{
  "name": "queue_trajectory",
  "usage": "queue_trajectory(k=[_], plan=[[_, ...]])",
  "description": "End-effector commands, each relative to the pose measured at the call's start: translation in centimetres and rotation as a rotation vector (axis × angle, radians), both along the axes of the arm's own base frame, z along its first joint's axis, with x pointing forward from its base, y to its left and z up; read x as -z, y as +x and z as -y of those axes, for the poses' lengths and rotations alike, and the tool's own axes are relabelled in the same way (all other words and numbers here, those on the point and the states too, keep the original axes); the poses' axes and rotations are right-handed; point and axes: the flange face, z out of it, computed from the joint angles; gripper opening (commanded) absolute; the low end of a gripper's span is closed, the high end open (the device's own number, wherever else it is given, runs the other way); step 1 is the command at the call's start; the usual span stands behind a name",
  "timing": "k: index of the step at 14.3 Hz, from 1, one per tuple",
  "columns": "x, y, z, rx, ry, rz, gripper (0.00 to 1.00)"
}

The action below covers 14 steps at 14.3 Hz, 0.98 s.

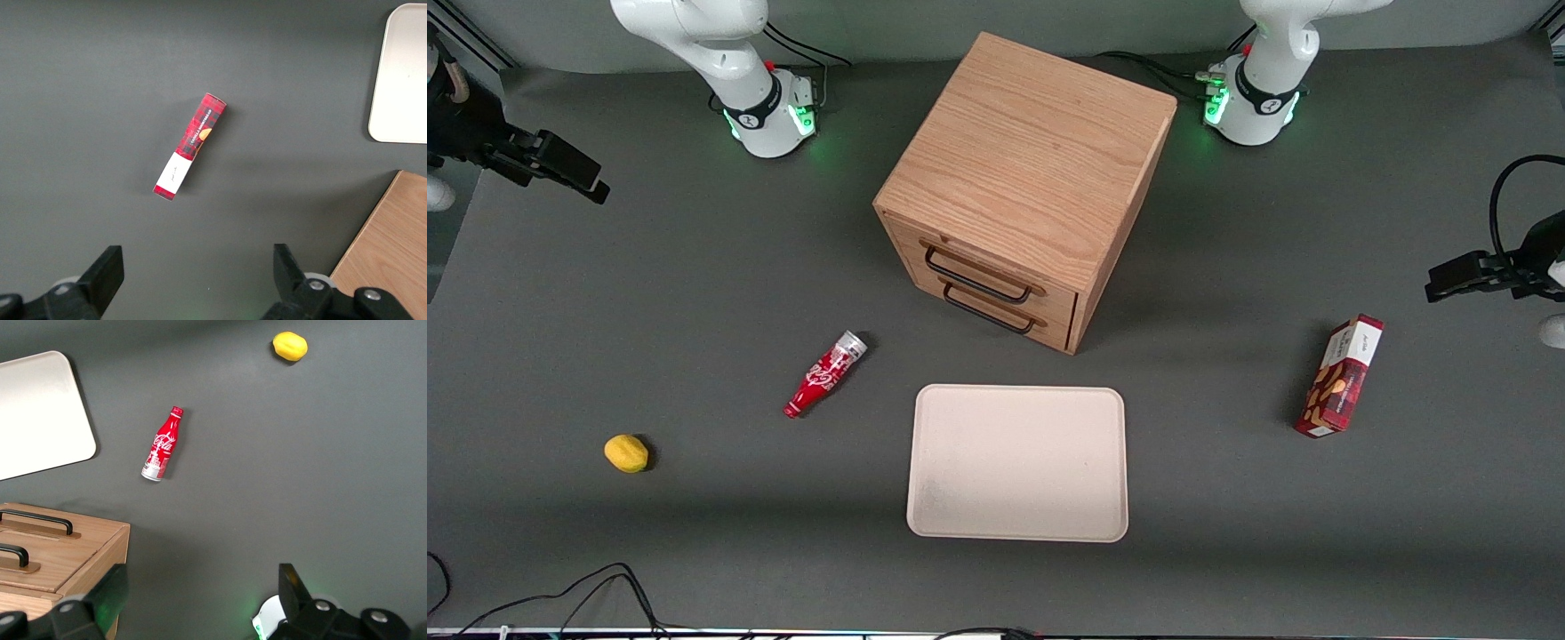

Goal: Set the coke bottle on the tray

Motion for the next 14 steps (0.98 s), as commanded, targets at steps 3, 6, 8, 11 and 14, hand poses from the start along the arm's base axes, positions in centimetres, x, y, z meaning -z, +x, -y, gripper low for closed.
queue_trajectory(k=[3, 6, 8, 11, 14], plan=[[0.2, 0.2, -0.1, -0.014, 0.038, -0.009, 1.00], [0.6, -0.1, -0.6, -0.039, 0.029, -0.037, 1.00], [0.9, 0.4, -0.8, -0.050, 0.046, -0.031, 1.00], [2.1, 2.8, -4.2, 0.030, 0.101, 0.029, 1.00], [8.8, 7.2, -7.5, 0.264, 0.112, -0.025, 1.00]])
